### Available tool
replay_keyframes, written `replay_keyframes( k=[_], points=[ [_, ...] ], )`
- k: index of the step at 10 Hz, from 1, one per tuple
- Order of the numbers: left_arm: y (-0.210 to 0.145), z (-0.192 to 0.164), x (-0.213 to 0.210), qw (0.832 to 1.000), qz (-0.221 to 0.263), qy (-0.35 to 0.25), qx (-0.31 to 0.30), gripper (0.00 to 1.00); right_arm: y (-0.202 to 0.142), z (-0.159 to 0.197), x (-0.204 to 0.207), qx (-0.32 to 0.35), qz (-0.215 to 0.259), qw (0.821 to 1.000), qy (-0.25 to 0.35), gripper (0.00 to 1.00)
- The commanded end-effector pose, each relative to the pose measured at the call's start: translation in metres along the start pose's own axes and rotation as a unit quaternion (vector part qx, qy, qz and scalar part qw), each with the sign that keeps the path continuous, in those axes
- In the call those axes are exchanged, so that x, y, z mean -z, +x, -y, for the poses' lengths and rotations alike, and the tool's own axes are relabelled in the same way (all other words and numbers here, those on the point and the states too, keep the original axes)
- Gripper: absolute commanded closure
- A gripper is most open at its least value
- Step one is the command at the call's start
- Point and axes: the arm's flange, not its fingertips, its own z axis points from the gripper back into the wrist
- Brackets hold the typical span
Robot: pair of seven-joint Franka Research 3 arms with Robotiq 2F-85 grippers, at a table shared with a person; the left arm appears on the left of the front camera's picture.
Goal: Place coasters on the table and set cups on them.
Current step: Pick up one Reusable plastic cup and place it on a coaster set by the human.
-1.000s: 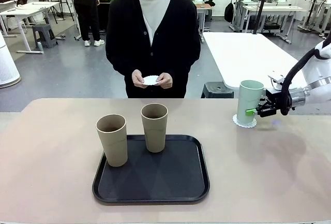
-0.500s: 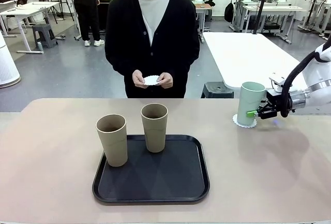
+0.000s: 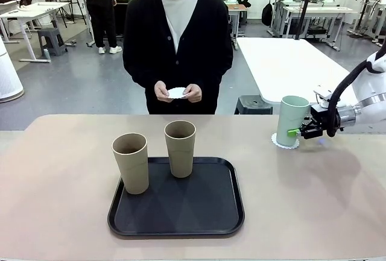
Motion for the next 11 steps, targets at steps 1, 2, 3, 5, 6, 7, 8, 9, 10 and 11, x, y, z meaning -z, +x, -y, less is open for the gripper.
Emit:
replay_keyframes(
  k=[1,2,3,5,6,7,8,9,10,11],
  points=[
    [-0.0003,0.0007,-0.0020,1.000,0.000,-0.008,0.005,0.00,-0.0015,0.0056,-0.0039,-0.004,-0.002,1.000,0.014,0.19],
    [-0.0003,0.0007,-0.0020,1.000,0.000,-0.008,0.005,0.00,-0.0024,0.0056,-0.0048,-0.003,-0.002,1.000,0.014,0.19],
    [-0.0003,0.0007,-0.0020,1.000,0.000,-0.008,0.005,0.00,-0.0027,0.0058,-0.0052,-0.004,-0.001,1.000,0.014,0.19],
    [-0.0003,0.0007,-0.0020,1.000,0.000,-0.008,0.005,0.00,-0.0043,0.0072,-0.0048,0.000,-0.003,1.000,0.023,0.00],
    [-0.0003,0.0007,-0.0020,1.000,0.000,-0.008,0.005,0.00,-0.0044,0.0070,-0.0043,0.001,-0.005,1.000,0.026,0.00],
    [-0.0003,0.0007,-0.0020,1.000,0.000,-0.008,0.005,0.00,-0.0049,0.0072,-0.0041,0.002,-0.009,1.000,0.026,0.00],
    [-0.0003,0.0007,-0.0020,1.000,0.000,-0.008,0.005,0.00,-0.0054,0.0074,-0.0043,0.004,-0.013,1.000,0.025,0.00],
    [-0.0003,0.0007,-0.0020,1.000,0.000,-0.008,0.005,0.00,-0.0055,0.0063,-0.0040,0.004,-0.022,0.999,0.025,0.00],
    [-0.0003,0.0007,-0.0020,1.000,0.000,-0.008,0.005,0.00,-0.0054,0.0064,-0.0043,0.004,-0.033,0.999,0.025,0.00],
    [-0.0003,0.0007,-0.0020,1.000,0.000,-0.008,0.005,0.00,-0.0053,0.0059,-0.0045,0.006,-0.039,0.999,0.025,0.00]
  ],
)
